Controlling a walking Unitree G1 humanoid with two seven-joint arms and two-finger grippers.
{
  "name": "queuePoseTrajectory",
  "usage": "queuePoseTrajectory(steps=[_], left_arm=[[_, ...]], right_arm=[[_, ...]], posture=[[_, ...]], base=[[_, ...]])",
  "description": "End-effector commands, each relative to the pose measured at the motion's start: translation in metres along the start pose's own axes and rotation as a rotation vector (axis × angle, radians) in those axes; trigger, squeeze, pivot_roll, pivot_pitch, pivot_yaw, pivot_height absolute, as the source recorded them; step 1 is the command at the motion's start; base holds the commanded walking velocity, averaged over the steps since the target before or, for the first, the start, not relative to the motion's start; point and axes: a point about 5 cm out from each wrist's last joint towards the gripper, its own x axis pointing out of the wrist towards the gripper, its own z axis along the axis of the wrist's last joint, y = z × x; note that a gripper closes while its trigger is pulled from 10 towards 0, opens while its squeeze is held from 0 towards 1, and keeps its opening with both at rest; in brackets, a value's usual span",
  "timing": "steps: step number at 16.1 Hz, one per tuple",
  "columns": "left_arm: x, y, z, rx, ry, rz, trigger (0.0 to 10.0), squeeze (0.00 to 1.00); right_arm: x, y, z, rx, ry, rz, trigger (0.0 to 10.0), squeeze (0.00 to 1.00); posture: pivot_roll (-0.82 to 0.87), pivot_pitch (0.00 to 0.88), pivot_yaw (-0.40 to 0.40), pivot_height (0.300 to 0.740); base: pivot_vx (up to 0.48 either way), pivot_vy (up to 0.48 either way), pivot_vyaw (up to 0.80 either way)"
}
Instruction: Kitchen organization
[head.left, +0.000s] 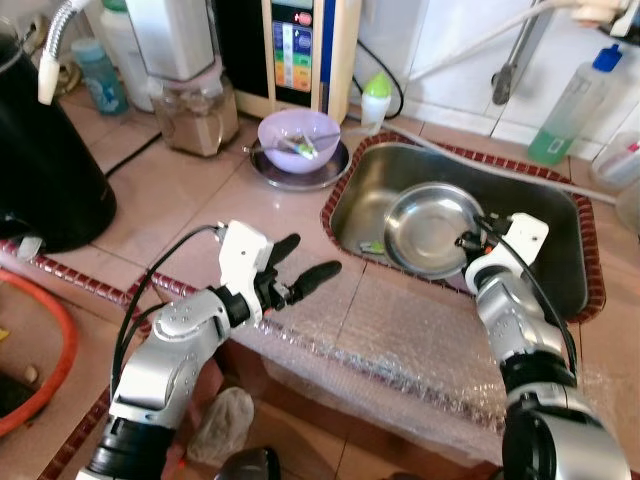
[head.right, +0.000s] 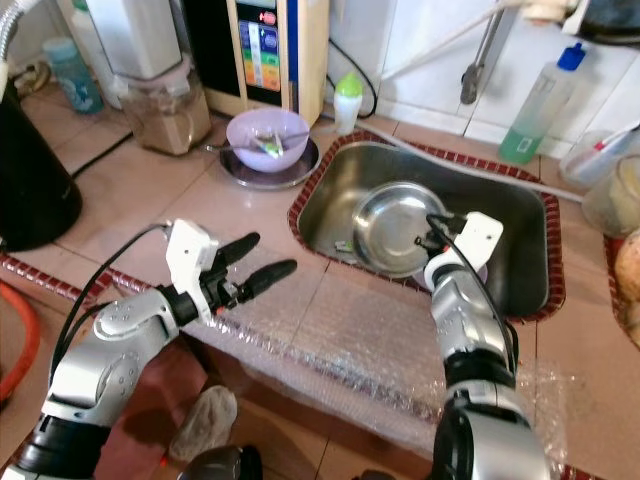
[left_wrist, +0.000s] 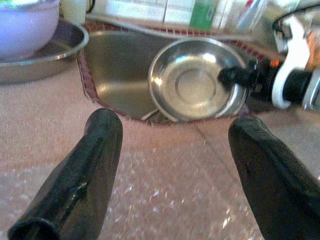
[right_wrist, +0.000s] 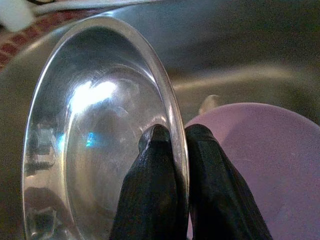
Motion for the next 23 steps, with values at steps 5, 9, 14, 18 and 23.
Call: queuePoseTrajectory(steps=[5, 9, 14, 18, 23], left_arm=[[0.0, -0.002, 0.002, 0.044, 0.041, -0.022, 10.0, 1.0], [0.001, -0.004, -0.001, 0.058, 0.055, -0.021, 10.0, 1.0], [0.003, -0.003, -0.003, 0.075, 0.059, 0.005, 10.0, 1.0], [0.005, 0.008, -0.004, 0.092, 0.031, 0.136, 10.0, 1.0], [0.002, 0.032, 0.003, 0.088, -0.045, 0.361, 10.0, 1.0]], right_arm=[[0.001, 0.014, -0.031, 0.0, 0.113, -0.095, 10.0, 1.0], [0.003, 0.021, -0.032, 0.005, 0.121, -0.091, 10.0, 1.0], [0.002, 0.022, -0.034, -0.065, 0.122, -0.003, 10.0, 1.0], [-0.004, 0.029, -0.025, -0.202, 0.008, 0.165, 10.0, 1.0], [-0.037, 0.035, -0.017, -0.341, -0.204, 0.307, 10.0, 1.0]], posture=[[0.0, 0.067, 0.026, 0.74], [0.0, 0.049, 0.014, 0.74], [-0.01, 0.037, 0.01, 0.74], [-0.01, 0.031, 0.013, 0.74], [-0.04, 0.061, 0.023, 0.74]], base=[[0.0, 0.0, 0.0], [0.0, 0.0, 0.0], [0.0, 0.0, 0.0], [0.0, 0.0, 0.0], [0.0, 0.0, 0.0]])
